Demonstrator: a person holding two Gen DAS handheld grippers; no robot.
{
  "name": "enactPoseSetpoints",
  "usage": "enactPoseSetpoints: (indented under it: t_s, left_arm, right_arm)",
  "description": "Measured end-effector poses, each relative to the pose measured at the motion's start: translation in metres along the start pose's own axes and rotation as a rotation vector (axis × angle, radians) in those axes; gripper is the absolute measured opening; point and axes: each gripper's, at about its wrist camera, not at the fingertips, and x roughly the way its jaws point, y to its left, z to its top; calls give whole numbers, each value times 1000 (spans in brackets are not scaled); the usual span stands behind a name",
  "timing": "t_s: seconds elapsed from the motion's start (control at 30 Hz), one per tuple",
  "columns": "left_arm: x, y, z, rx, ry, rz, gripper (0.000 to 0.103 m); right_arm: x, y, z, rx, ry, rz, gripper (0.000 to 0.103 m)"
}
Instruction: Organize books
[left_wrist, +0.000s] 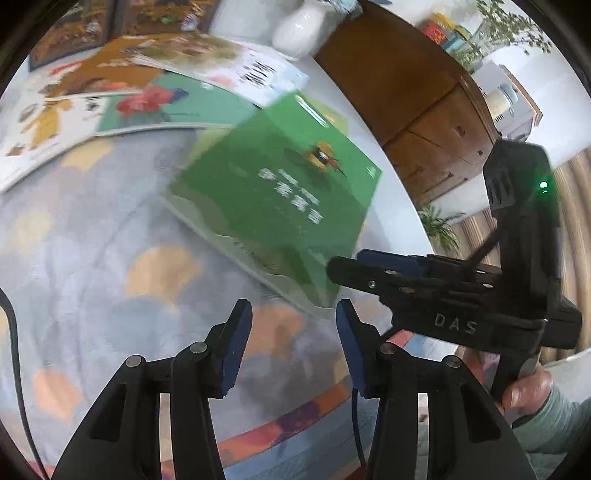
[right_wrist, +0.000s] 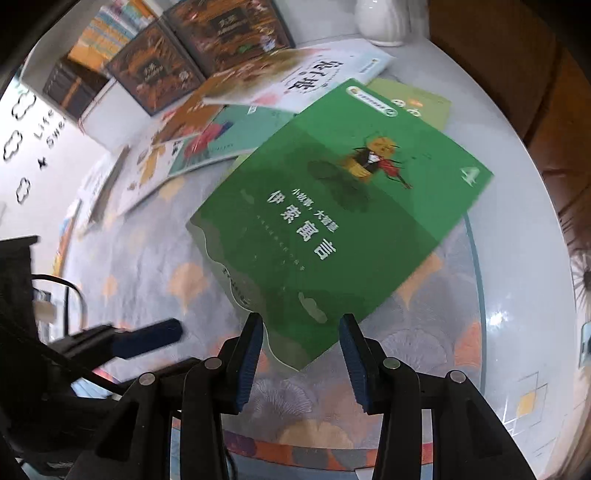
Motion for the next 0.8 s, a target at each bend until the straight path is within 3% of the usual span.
enactPoseSetpoints:
  t_s: [0.13,0.3,0.4,0.6,0.8]
  left_arm:
    - [-13,27,32,-38,-77,53,53]
    - [0,46,78,-53,-116,67,53]
    - [20,38,98,-5,-93,72,53]
    - [52,25,99,43,-26,72,53]
    - [55,9,73,71,94,-107,53]
  right_arm:
    - [-5,-21,6,110,-39,-29,42]
    - [3,-57,-1,323,-20,-44,43]
    - [7,-66,-1,351,-12,-66,43]
    - [13,-64,6,346,-19,-42,44]
    - [13,-52,0,275,26,-2,48]
